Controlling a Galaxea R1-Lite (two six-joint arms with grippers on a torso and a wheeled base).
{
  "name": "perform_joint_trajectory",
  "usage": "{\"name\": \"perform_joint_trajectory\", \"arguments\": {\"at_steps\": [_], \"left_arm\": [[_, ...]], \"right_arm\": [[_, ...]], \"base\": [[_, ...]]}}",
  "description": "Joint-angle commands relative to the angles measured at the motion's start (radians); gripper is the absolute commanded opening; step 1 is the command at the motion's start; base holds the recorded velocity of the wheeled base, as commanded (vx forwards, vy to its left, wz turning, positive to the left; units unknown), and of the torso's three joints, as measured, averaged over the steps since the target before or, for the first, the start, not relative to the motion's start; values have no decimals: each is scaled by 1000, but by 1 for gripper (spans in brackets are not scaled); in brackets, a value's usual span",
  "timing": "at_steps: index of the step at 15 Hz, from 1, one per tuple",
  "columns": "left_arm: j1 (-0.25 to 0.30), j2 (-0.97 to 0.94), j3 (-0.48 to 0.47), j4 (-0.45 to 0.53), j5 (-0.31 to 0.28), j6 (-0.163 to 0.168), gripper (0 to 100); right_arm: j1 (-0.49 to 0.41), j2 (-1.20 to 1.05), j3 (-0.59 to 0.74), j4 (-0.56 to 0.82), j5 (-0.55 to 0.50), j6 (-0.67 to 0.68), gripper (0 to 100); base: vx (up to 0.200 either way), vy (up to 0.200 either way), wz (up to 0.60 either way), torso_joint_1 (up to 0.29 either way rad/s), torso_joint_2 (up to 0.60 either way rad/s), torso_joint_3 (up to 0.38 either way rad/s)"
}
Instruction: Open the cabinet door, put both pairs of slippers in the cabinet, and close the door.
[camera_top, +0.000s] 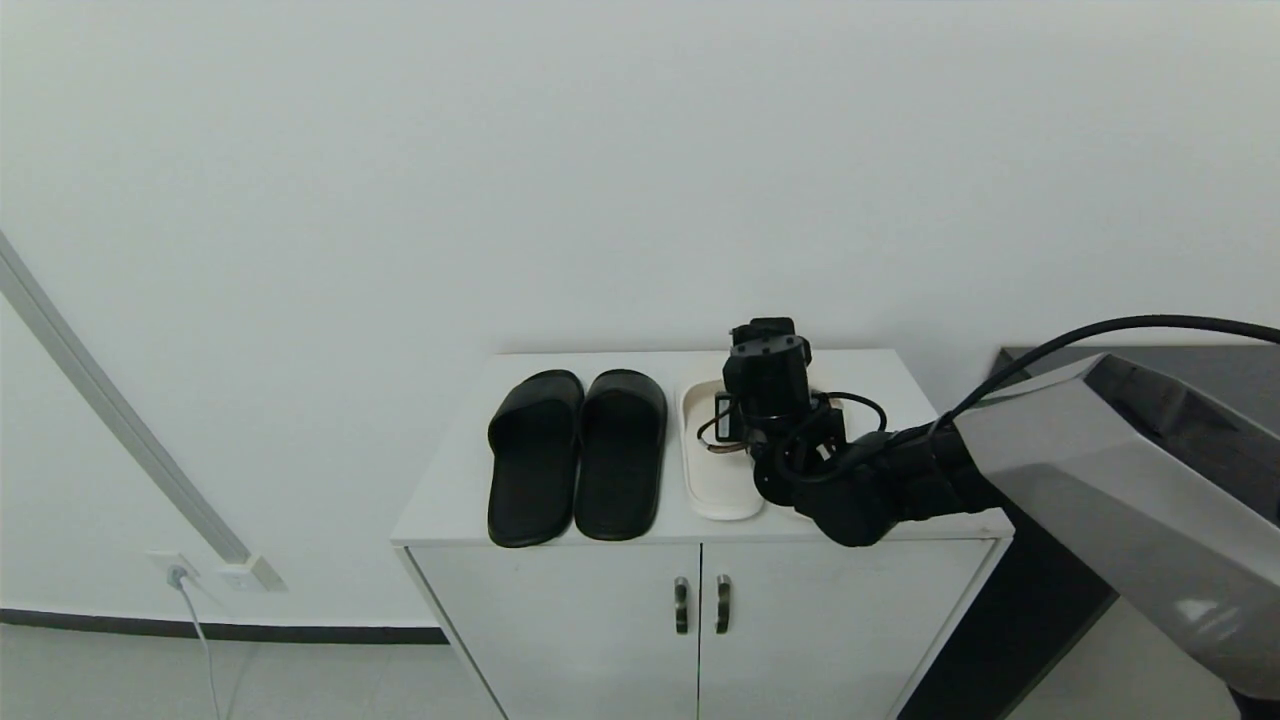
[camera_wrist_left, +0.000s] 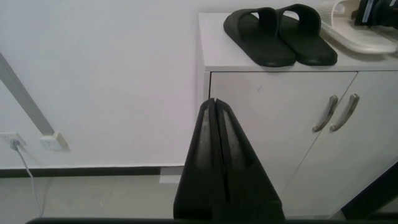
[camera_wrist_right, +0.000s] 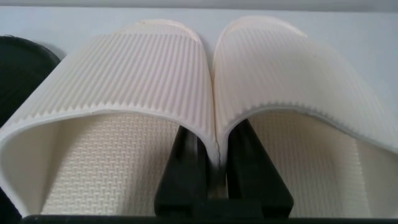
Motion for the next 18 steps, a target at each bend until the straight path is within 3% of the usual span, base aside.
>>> {"name": "perform_joint_trajectory", "arguments": {"at_steps": [1, 3, 9, 13, 14, 18], "left_arm": [[0, 0, 0, -1, 1, 0, 0], [0, 0, 0, -1, 1, 0, 0], [0, 0, 0, -1, 1, 0, 0], [0, 0, 0, 0, -1, 0, 0], [0, 0, 0, 0, -1, 0, 0], [0, 0, 0, -1, -1, 0, 0]], "right_arm": [[10, -117, 83, -4, 3, -11, 0], [42, -243, 224, -4, 50, -12, 0], [88, -574, 630, -59, 392, -147, 0], [59, -698, 752, -58, 630, -198, 0], [39, -738, 792, -58, 730, -244, 0], [-13, -749, 859, -127, 903, -380, 0]], "base": [[0, 0, 0, 0, 0, 0], [0, 0, 0, 0, 0, 0], [0, 0, 0, 0, 0, 0], [0, 0, 0, 0, 0, 0], [0, 0, 0, 0, 0, 0], [0, 0, 0, 0, 0, 0]]}}
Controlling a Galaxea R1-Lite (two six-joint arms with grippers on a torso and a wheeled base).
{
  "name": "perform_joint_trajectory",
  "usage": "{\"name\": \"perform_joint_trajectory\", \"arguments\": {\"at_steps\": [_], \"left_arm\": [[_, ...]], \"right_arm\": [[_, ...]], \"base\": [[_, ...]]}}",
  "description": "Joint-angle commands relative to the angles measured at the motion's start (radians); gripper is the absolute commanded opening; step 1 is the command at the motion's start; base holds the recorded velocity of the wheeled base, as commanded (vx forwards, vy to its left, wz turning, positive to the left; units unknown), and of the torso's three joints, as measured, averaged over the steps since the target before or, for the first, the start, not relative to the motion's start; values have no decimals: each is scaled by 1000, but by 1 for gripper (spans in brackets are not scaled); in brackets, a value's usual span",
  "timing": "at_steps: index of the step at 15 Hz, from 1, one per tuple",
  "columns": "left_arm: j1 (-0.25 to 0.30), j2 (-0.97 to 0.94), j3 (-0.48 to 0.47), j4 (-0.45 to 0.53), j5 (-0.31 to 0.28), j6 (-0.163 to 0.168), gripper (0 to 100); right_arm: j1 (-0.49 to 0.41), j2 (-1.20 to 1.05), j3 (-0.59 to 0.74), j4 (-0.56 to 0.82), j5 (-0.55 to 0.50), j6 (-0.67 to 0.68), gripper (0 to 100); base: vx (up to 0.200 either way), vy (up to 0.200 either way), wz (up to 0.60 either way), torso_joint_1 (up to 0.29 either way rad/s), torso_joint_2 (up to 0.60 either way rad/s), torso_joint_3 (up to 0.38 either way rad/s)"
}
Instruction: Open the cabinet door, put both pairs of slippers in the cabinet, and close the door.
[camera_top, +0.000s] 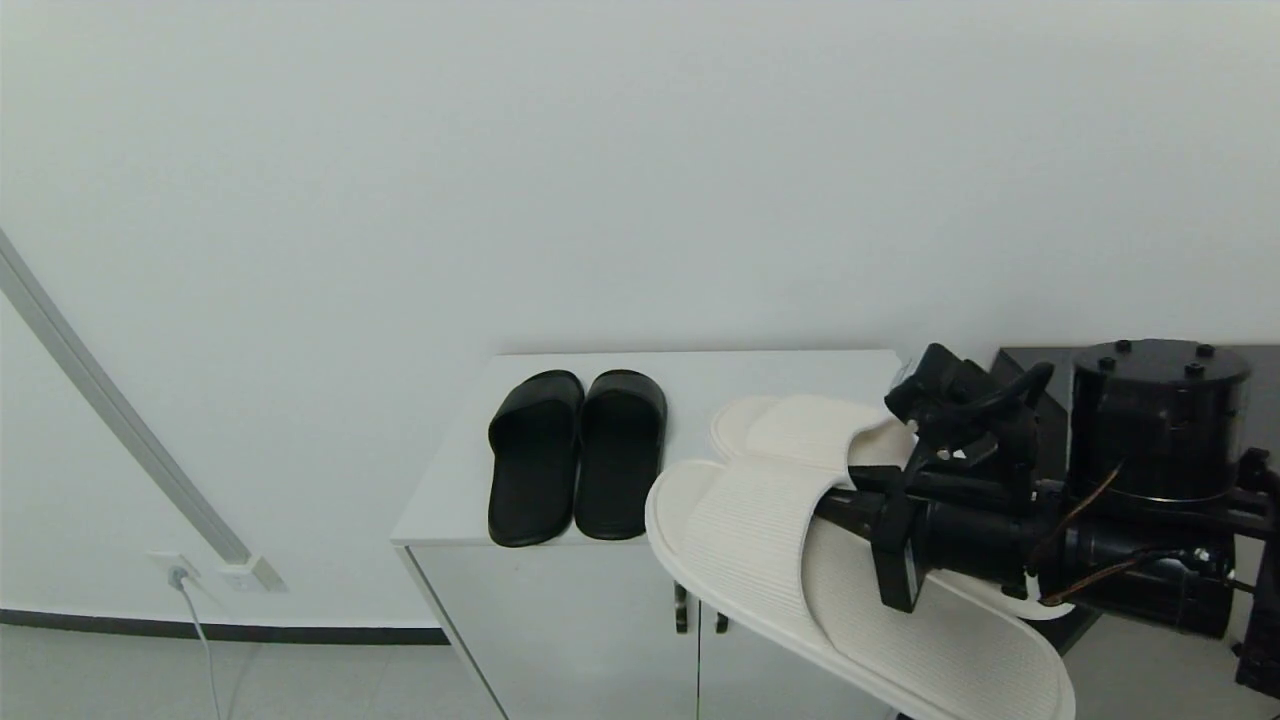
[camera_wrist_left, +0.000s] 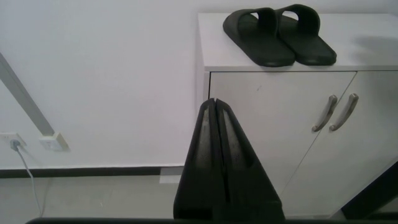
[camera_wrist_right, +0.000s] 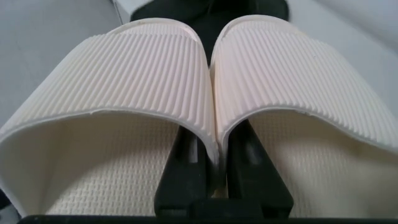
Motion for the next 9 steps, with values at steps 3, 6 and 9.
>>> {"name": "perform_joint_trajectory", "arguments": {"at_steps": [3, 6, 9], "left_arm": [[0, 0, 0, -1, 0, -1, 0], [0, 0, 0, 0, 0, -1, 0], [0, 0, 0, -1, 0, 0, 0]], "right_arm": [[-14, 24, 70, -130, 8, -36, 0], [-5, 29, 97, -188, 0, -36, 0], [35, 21, 100, -183, -34, -38, 0]], "base": [[0, 0, 0, 0, 0, 0], [0, 0, 0, 0, 0, 0], [0, 0, 0, 0, 0, 0]]}}
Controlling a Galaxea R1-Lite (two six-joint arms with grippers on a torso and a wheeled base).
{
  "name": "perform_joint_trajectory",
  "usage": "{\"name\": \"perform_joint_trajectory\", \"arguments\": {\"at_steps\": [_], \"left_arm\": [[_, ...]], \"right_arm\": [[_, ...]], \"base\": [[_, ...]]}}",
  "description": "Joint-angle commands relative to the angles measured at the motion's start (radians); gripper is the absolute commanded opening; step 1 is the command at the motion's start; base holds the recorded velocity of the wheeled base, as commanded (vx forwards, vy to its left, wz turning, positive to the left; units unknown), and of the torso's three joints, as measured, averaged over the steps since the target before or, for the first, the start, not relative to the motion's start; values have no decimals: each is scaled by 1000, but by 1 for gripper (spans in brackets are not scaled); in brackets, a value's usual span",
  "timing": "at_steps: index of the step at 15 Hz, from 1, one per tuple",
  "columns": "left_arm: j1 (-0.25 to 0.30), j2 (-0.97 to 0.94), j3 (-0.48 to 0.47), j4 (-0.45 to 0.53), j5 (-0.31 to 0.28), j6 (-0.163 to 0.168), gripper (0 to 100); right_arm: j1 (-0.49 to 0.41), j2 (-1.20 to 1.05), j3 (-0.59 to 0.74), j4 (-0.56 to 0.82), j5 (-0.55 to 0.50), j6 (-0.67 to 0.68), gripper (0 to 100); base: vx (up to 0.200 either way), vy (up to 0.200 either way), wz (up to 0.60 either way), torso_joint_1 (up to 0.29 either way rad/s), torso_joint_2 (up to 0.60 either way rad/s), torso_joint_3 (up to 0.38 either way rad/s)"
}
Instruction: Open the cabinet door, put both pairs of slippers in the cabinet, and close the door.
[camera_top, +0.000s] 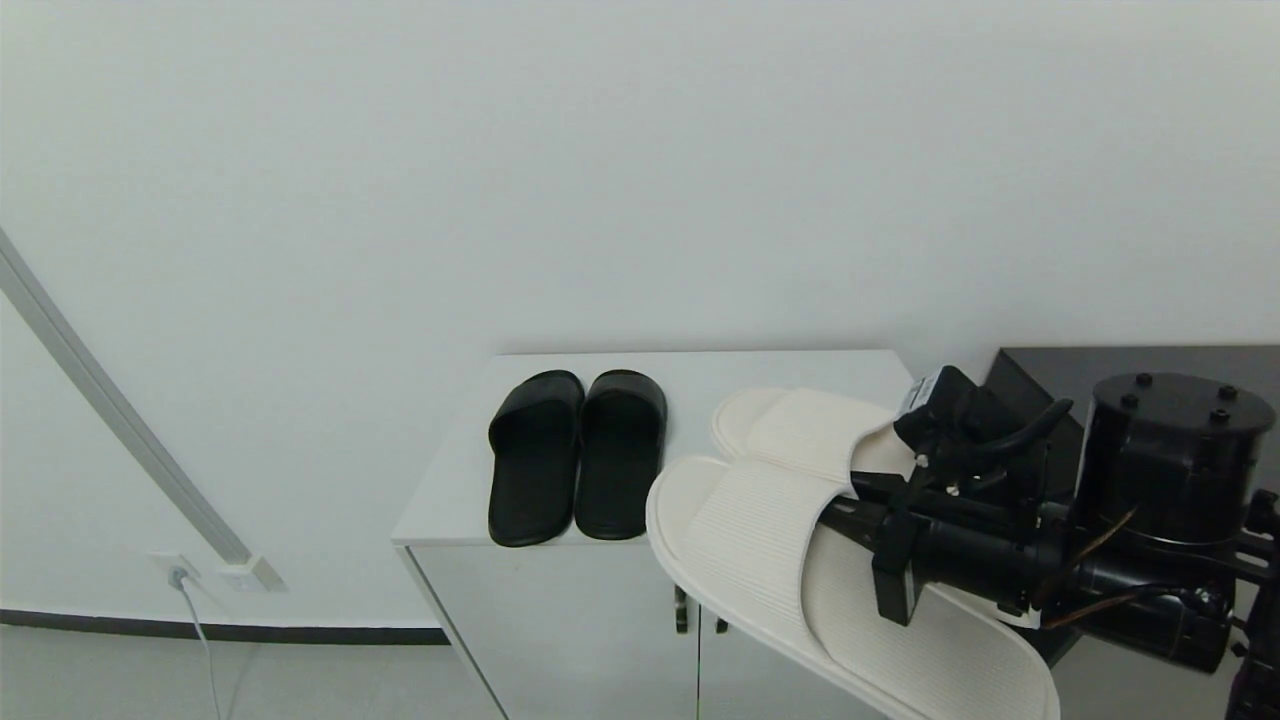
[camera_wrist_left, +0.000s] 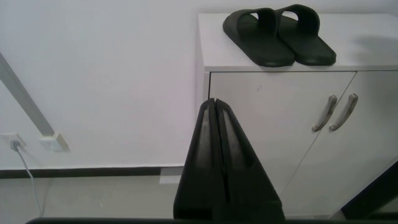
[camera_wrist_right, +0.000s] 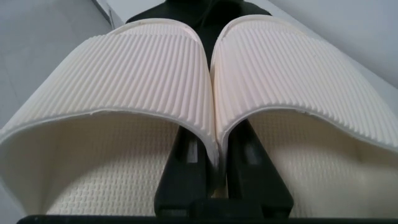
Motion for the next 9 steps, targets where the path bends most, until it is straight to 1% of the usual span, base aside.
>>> {"name": "perform_joint_trajectory", "arguments": {"at_steps": [1, 4, 9], "left_arm": [[0, 0, 0, 1, 1, 0, 0], [0, 0, 0, -1, 1, -2, 0], [0, 0, 0, -1, 2, -2, 0]], "right_arm": [[19, 2, 2, 1, -2, -1, 0], [24, 10, 1, -1, -1, 1, 0], [24, 11, -1, -1, -1, 4, 0]], "base": [[0, 0, 0, 0, 0, 0], [0, 0, 0, 0, 0, 0], [-200, 0, 0, 4, 2, 1]]}}
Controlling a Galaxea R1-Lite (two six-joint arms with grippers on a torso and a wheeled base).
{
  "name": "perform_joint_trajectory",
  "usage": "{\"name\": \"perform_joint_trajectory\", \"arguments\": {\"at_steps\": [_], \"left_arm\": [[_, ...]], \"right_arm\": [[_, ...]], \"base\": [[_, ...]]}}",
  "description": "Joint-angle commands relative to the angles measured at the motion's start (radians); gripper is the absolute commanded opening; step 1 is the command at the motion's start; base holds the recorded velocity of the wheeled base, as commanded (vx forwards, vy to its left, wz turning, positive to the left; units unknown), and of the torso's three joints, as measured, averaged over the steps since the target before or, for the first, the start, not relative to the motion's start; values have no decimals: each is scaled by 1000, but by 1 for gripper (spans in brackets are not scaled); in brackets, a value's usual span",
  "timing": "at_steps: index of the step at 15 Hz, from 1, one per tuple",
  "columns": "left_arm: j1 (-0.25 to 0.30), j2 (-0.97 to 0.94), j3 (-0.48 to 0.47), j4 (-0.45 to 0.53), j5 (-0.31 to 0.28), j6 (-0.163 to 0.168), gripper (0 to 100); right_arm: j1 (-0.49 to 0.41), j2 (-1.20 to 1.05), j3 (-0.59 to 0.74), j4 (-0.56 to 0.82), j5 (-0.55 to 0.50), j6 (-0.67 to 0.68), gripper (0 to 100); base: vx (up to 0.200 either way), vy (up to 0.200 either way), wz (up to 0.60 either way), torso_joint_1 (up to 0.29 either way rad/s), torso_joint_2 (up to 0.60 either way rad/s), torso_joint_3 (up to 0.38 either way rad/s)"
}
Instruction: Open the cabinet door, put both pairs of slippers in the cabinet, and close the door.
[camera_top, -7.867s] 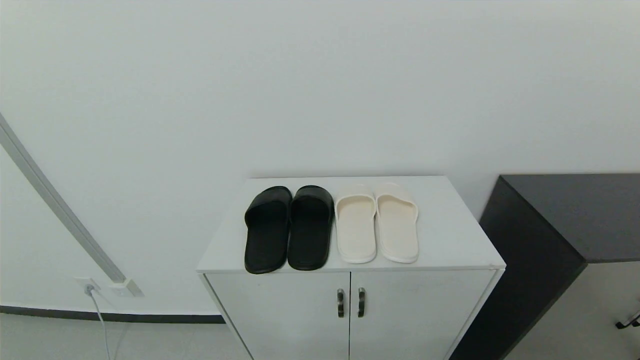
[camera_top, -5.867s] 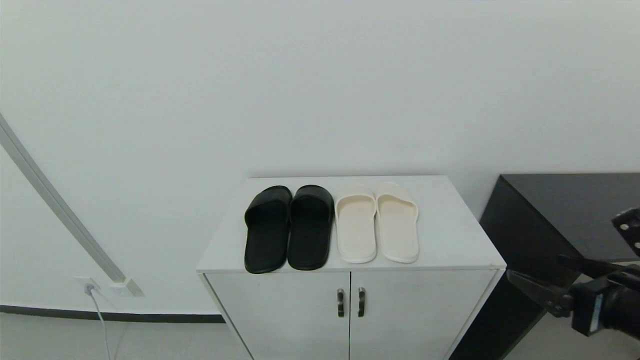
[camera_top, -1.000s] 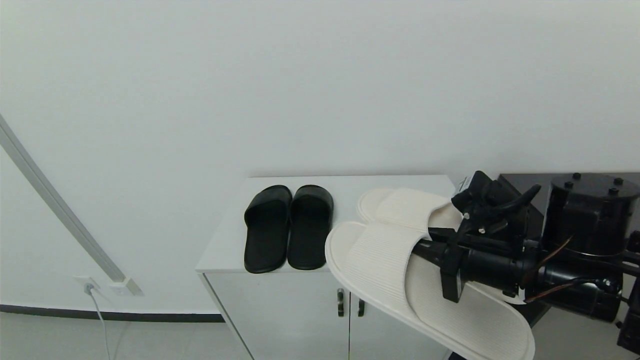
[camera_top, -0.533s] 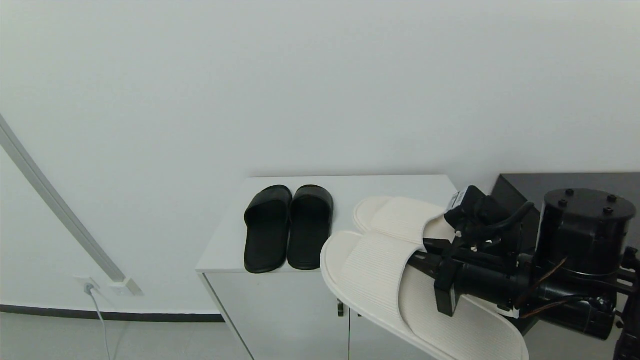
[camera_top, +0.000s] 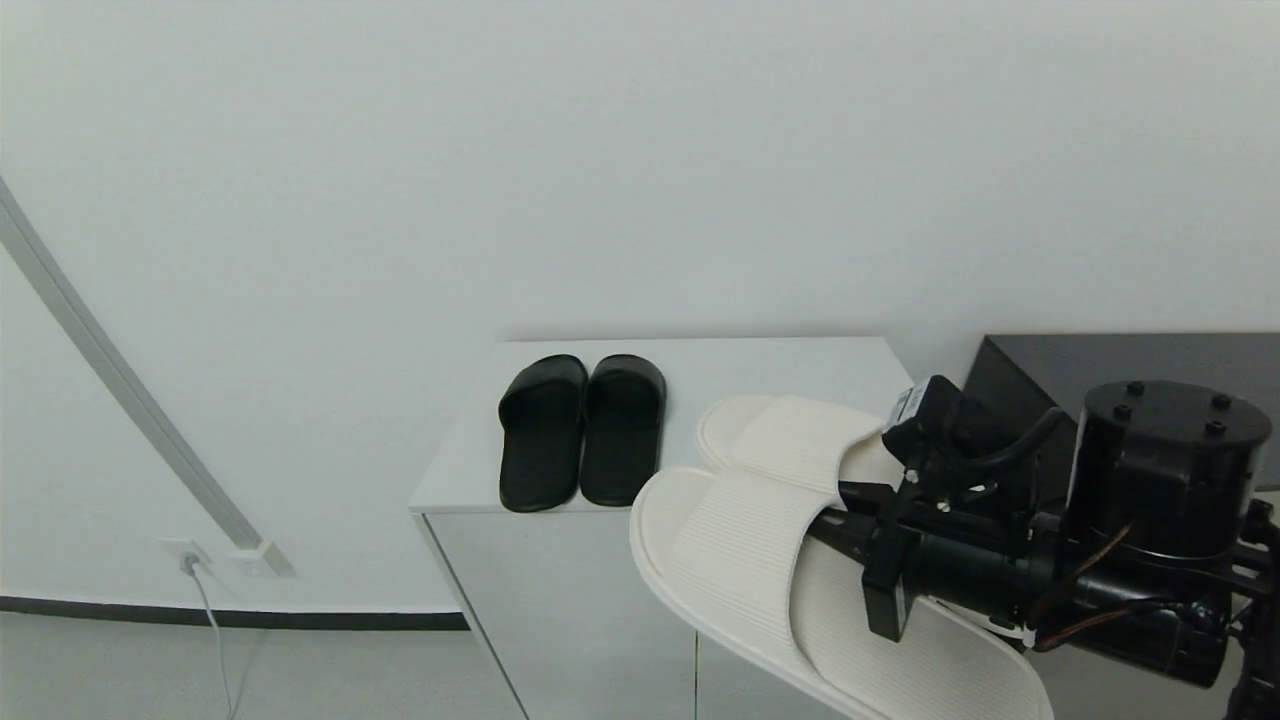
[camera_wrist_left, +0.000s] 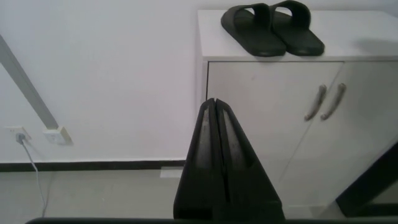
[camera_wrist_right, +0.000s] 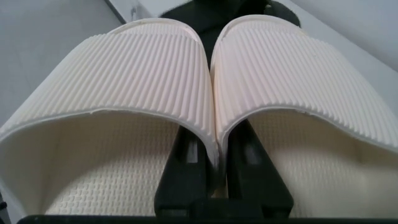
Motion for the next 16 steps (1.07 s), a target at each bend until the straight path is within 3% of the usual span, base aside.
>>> {"name": "perform_joint_trajectory", "arguments": {"at_steps": [1, 16], "left_arm": [[0, 0, 0, 1, 1, 0, 0], [0, 0, 0, -1, 7, 6, 0]], "right_arm": [[0, 3, 1, 1, 0, 0, 0], [-29, 23, 97, -82, 11, 45, 0]], "base": [[-200, 0, 0, -17, -2, 7], [-13, 0, 0, -13, 25, 17]]}}
